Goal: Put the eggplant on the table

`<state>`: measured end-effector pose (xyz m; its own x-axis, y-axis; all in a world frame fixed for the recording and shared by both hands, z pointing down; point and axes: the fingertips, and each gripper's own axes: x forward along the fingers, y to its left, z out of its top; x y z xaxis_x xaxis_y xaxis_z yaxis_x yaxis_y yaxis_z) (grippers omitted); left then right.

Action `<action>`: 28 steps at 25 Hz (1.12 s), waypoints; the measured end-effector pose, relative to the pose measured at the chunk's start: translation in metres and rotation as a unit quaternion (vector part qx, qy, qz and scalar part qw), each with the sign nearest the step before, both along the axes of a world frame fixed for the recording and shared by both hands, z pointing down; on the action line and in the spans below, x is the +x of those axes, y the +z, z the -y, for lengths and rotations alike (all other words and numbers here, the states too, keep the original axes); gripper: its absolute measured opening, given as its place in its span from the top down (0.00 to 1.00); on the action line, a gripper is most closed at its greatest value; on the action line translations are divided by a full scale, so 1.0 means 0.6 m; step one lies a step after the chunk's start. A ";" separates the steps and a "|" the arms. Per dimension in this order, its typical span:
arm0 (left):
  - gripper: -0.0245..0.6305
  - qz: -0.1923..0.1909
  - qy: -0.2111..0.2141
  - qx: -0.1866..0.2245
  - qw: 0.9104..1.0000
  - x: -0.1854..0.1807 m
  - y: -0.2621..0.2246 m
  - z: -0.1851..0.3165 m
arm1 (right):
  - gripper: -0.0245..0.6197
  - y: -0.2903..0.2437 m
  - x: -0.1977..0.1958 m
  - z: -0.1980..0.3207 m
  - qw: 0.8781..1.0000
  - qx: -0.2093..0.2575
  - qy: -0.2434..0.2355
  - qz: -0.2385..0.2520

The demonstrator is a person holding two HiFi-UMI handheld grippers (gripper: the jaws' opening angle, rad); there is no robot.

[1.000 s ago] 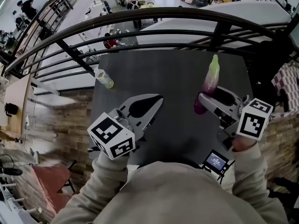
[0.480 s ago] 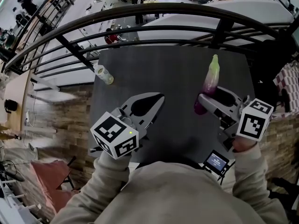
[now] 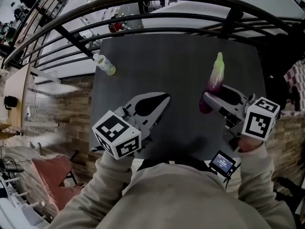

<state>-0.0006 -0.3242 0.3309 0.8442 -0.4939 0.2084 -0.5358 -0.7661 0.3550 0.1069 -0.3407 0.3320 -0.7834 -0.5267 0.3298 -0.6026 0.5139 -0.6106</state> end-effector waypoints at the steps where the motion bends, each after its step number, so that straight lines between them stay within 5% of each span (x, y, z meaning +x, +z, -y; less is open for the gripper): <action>1: 0.96 -0.001 -0.001 -0.004 1.000 -0.003 0.008 0.000 | 0.60 0.010 -0.003 0.000 1.000 -0.004 0.000 0.000; 28: 0.96 -0.006 -0.007 -0.067 0.998 -0.029 0.188 -0.015 | 0.60 0.233 -0.014 -0.029 0.992 -0.120 -0.006 -0.050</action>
<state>-0.0180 -0.3153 0.4435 0.8405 -0.4737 0.2630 -0.5409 -0.7040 0.4602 0.0982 -0.3231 0.4721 -0.7461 -0.4147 0.5209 -0.6612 0.3690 -0.6532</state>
